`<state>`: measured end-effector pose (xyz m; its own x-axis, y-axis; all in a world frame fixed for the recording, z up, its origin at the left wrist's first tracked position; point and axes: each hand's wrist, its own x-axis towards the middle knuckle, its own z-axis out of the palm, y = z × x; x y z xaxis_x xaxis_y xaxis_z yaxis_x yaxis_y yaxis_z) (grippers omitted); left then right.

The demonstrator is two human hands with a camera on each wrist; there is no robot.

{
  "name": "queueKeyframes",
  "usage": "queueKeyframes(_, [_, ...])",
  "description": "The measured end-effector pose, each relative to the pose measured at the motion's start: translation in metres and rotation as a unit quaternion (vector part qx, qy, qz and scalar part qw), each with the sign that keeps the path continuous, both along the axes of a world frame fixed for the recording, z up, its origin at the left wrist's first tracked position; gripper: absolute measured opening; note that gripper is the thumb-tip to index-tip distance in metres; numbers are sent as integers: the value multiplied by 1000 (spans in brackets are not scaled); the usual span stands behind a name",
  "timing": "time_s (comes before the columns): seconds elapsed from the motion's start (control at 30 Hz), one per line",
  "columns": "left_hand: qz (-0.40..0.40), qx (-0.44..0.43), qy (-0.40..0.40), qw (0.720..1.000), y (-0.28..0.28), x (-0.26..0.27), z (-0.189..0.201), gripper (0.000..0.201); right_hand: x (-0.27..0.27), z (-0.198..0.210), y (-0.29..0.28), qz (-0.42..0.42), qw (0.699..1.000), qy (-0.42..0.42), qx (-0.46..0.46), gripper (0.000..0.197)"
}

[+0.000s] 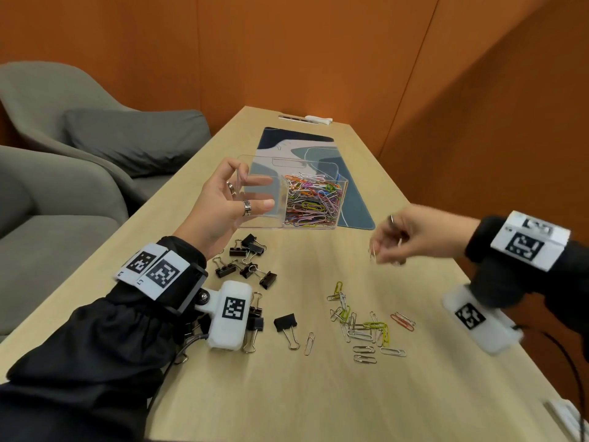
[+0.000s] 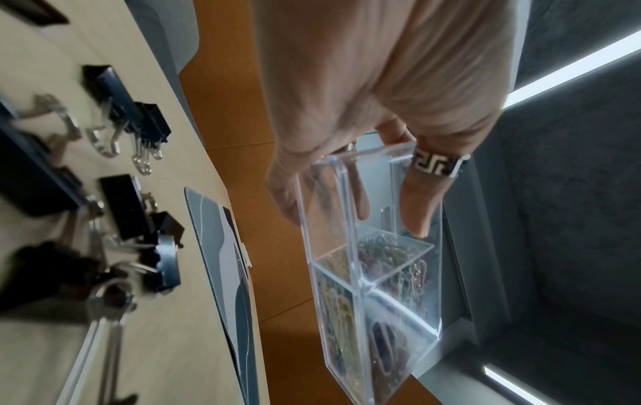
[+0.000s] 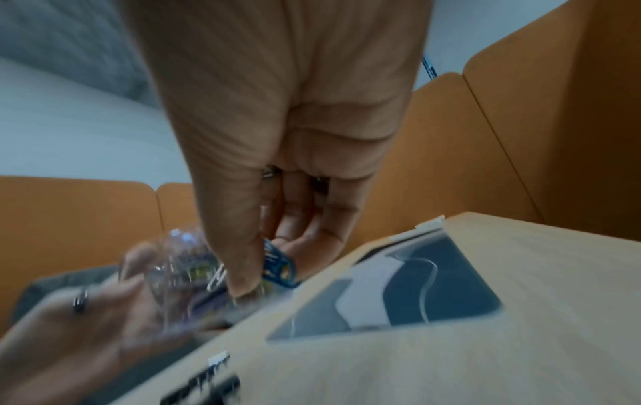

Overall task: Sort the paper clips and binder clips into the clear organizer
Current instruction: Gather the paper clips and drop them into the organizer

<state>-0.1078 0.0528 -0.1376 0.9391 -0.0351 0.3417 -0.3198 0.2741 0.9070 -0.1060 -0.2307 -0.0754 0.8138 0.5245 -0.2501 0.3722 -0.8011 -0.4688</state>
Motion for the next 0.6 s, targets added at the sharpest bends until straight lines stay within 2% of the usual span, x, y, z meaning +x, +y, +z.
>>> queueKeyframes(0.13, [0, 2, 2, 1000, 0, -1, 0, 43, 13, 41, 25, 7, 997, -62, 54, 9])
queueKeyframes(0.3, [-5, 3, 1, 1000, -2, -2, 1, 43, 29, 68, 47, 2, 986, -135, 102, 9])
queueKeyframes(0.5, [-10, 0, 1, 1000, -3, -2, 2, 43, 42, 64, 73, -8, 977, -178, 121, 13])
queueKeyframes(0.6, [-10, -2, 1, 1000, -4, -2, 2, 43, 45, 57, 79, 2, 974, -218, 58, 17])
